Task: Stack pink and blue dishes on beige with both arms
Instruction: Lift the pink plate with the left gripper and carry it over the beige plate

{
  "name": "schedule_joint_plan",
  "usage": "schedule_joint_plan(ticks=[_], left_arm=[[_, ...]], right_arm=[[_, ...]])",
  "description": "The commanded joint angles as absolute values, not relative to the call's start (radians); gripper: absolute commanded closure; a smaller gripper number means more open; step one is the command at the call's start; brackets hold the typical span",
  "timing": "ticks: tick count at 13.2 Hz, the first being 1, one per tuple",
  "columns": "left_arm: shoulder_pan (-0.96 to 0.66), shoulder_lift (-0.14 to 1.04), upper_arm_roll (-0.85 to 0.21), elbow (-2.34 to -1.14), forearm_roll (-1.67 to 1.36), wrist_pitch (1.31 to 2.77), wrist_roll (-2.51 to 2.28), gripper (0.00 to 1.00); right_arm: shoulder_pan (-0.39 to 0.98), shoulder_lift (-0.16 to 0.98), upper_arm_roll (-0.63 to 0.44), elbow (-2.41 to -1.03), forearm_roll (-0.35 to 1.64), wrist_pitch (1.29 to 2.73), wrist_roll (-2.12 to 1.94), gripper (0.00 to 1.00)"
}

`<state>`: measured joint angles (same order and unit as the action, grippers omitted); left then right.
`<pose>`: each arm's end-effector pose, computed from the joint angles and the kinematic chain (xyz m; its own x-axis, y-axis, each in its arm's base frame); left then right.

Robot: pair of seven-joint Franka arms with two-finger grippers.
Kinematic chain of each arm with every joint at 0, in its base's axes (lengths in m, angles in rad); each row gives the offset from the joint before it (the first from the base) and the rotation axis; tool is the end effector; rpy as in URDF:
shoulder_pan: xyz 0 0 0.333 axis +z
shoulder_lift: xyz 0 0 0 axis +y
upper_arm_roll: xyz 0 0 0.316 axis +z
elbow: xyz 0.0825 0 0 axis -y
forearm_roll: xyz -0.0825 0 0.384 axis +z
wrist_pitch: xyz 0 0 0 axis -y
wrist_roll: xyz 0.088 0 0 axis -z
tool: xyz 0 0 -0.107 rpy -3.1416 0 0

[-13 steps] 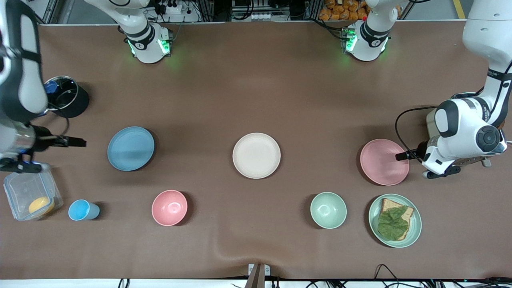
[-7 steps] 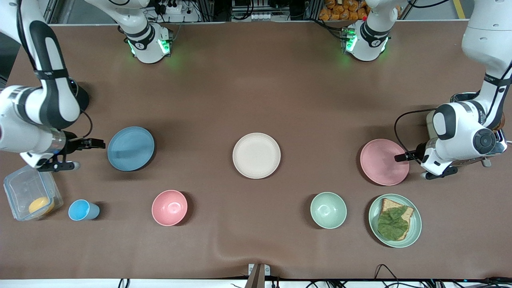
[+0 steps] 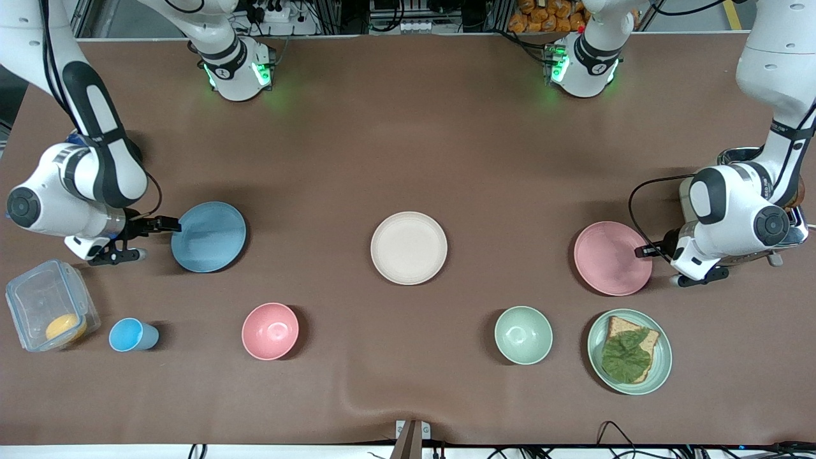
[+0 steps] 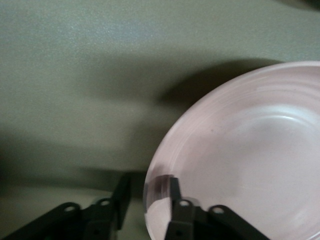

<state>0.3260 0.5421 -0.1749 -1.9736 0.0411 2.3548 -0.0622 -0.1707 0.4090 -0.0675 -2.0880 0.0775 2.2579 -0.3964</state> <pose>0.5894 0.0915 0.1831 0.9692 0.1918 -0.1544 0.2024 -0.9777 0.0560 0.5430 -0.1300 0.2085 0.9712 0.1133 -0.2098 0.0918 -0.9898 -0.1093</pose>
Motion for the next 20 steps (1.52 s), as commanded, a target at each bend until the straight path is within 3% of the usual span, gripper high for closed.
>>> schedule_joint_plan(ticks=[1,4,5,8,9,12,15,20], left_arm=[[0.337,0.54,-0.186,-1.971,-0.006,2.362,-0.044,1.0],[0.331,0.528,-0.207,-1.965,-0.017,2.359,-0.051,1.0],[0.331,0.517,-0.23,-1.96,-0.017,2.355,-0.055,1.0],[0.328,0.456,-0.316,-1.948,-0.018,2.324,-0.109,1.0],[0.327,0.442,-0.348,-1.921,-0.018,2.275,-0.148,1.0],[0.325,0.437,-0.463,-1.82,-0.018,2.13,-0.286,1.0],[0.289,0.454,-0.566,-1.76,-0.017,2.088,-0.391,1.0],[0.069,0.498,-0.568,-1.689,-0.023,2.088,-0.564,1.0]], right_arm=[[-0.187,0.442,-0.054,-2.079,0.1,2.267,-0.417,0.0],[-0.186,0.474,-0.054,-2.079,0.149,2.281,-0.417,0.0],[-0.183,0.476,-0.054,-2.079,0.15,2.28,-0.416,0.1],[-0.183,0.488,-0.052,-2.077,0.153,2.278,-0.414,0.78],[-0.18,0.488,-0.052,-2.074,0.158,2.27,-0.413,0.96],[-0.176,0.488,-0.052,-2.048,0.16,2.237,-0.41,1.0],[-0.176,0.492,-0.052,-1.965,0.16,2.102,-0.402,1.0],[-0.157,0.494,-0.052,-1.858,0.16,1.949,-0.388,1.0]])
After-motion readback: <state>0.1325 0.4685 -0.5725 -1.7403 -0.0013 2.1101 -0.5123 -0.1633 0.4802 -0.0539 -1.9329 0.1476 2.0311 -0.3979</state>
